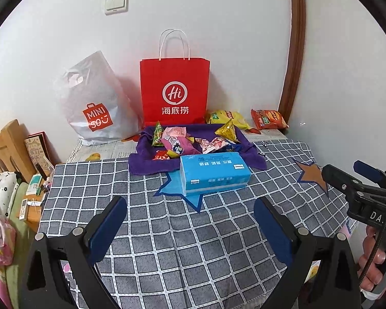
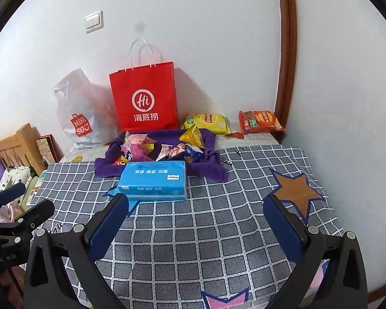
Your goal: Organize snacks
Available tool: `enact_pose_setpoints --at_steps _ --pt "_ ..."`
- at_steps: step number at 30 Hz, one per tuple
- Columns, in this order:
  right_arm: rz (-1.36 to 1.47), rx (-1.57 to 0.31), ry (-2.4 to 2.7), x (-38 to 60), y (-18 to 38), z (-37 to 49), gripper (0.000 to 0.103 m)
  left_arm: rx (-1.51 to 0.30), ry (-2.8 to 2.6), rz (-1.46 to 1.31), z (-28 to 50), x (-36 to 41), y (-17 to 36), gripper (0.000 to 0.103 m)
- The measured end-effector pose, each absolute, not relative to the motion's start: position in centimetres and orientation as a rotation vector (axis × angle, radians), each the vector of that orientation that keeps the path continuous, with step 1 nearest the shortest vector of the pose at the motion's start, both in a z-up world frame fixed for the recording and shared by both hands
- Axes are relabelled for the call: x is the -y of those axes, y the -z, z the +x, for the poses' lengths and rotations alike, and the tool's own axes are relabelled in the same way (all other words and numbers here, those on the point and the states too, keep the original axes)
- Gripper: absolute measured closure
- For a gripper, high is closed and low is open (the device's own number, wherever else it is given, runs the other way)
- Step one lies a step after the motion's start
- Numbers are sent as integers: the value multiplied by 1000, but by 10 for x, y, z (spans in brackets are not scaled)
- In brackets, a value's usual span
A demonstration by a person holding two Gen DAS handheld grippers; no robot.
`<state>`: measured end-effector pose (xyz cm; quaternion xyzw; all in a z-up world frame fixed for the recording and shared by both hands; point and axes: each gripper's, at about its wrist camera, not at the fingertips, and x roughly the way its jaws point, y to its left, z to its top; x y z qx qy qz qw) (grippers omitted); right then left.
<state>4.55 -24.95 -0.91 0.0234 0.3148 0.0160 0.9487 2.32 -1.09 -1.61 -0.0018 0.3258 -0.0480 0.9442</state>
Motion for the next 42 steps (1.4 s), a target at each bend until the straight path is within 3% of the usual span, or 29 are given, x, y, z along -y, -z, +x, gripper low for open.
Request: enact_pose_setpoints --at_steps 42 --pt "63 -641 -26 251 11 36 0 -669 96 -12 21 8 16 3"
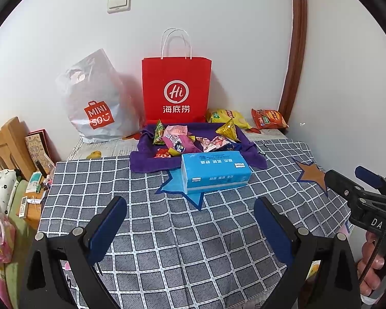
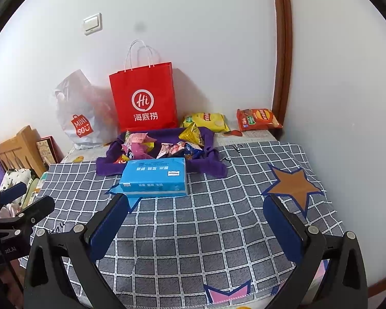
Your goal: Organize snacks
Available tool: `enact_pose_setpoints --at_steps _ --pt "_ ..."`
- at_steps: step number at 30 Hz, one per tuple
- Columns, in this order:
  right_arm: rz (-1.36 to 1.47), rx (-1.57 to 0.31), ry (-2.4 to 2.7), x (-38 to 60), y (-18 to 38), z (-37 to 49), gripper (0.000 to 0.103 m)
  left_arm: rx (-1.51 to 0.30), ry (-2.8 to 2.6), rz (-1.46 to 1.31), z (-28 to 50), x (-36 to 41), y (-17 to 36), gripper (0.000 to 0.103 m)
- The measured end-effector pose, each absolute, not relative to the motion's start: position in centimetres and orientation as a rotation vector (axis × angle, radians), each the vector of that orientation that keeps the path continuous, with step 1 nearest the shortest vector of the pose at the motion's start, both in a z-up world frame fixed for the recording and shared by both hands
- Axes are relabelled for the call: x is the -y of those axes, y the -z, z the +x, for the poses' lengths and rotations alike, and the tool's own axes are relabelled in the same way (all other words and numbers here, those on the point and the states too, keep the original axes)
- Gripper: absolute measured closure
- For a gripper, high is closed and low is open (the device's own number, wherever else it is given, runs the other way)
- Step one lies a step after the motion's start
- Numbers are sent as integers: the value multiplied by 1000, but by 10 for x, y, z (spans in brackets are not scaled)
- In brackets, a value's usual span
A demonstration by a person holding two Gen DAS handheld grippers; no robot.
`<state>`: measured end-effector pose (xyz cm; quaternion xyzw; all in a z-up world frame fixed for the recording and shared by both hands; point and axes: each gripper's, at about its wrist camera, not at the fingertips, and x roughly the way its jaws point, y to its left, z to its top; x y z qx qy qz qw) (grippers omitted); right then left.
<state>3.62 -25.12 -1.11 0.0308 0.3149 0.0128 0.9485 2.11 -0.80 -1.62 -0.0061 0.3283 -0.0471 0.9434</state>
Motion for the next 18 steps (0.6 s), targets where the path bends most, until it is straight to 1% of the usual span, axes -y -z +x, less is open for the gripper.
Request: enact_pose_setpoints --at_steps 18 --pt "63 -641 -31 249 11 35 0 -669 96 -15 19 8 15 3"
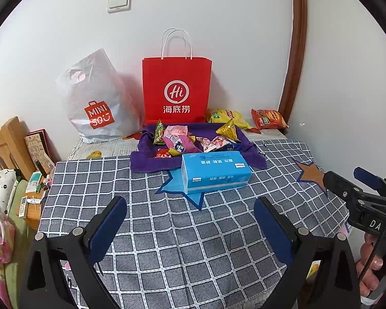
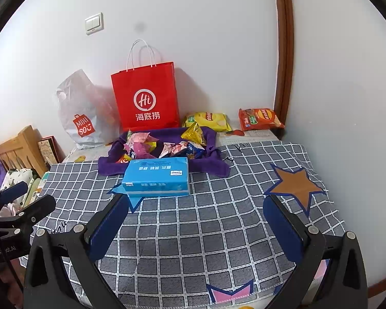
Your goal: Organize snacks
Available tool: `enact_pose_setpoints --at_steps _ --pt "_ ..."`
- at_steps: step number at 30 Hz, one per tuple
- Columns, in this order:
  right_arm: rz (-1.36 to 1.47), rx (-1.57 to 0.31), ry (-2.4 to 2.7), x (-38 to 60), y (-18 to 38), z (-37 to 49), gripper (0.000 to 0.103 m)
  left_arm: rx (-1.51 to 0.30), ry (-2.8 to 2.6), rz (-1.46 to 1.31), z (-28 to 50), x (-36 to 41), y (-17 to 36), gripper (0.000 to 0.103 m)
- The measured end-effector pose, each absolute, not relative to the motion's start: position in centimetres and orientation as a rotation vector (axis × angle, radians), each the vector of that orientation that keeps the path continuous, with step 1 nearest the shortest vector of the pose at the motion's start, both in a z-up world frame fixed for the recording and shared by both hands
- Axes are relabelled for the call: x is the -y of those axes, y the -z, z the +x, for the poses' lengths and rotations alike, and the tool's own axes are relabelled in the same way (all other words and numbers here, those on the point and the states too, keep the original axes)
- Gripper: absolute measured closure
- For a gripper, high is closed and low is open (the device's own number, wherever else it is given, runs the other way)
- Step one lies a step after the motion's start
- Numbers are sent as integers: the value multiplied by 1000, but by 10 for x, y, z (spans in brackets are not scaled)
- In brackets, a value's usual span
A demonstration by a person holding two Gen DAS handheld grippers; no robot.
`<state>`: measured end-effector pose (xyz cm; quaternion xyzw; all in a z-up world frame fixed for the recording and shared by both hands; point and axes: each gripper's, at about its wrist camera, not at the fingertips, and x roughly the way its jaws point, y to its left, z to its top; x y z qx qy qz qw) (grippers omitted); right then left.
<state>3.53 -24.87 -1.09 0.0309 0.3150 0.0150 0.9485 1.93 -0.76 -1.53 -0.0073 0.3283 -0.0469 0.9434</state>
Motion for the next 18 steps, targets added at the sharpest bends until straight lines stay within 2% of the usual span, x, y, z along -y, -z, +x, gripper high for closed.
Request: enact_pose_setpoints --at_steps 18 --pt "67 -641 -35 247 11 37 0 -667 95 -20 20 7 12 3"
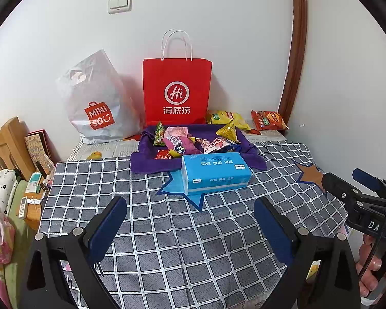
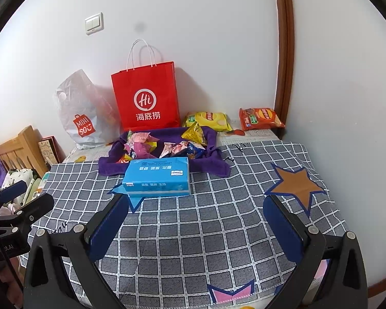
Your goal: Organize snacks
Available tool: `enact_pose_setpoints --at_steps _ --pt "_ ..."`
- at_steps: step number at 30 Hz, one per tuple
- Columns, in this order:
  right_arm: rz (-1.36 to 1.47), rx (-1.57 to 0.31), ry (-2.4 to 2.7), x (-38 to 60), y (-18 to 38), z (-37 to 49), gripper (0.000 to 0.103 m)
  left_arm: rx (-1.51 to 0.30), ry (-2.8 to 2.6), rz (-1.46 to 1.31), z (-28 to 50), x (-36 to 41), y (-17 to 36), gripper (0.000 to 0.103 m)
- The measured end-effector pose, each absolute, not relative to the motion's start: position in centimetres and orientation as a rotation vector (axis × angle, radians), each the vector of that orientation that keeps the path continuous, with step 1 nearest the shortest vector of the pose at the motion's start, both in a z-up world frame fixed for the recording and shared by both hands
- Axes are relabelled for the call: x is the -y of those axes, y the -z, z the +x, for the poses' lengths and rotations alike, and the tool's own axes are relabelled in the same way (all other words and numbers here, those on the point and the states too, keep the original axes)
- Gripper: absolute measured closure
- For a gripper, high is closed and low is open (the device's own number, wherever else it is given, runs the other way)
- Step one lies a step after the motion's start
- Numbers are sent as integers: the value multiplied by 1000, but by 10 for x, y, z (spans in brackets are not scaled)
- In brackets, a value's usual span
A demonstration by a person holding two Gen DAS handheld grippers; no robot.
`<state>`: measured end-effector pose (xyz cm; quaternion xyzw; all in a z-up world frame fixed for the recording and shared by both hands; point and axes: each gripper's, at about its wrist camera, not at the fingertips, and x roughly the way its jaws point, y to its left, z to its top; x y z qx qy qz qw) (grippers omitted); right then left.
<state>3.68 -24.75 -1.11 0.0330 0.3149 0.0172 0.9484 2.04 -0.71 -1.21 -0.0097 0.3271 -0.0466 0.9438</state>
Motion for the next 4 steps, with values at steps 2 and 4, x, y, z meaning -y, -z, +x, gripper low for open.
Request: enact_pose_setpoints --at_steps 2,4 --pt "68 -641 -38 247 12 37 0 -667 94 -21 21 7 12 3" --pt "66 -639 -42 247 12 36 0 -667 91 -18 22 6 12 3"
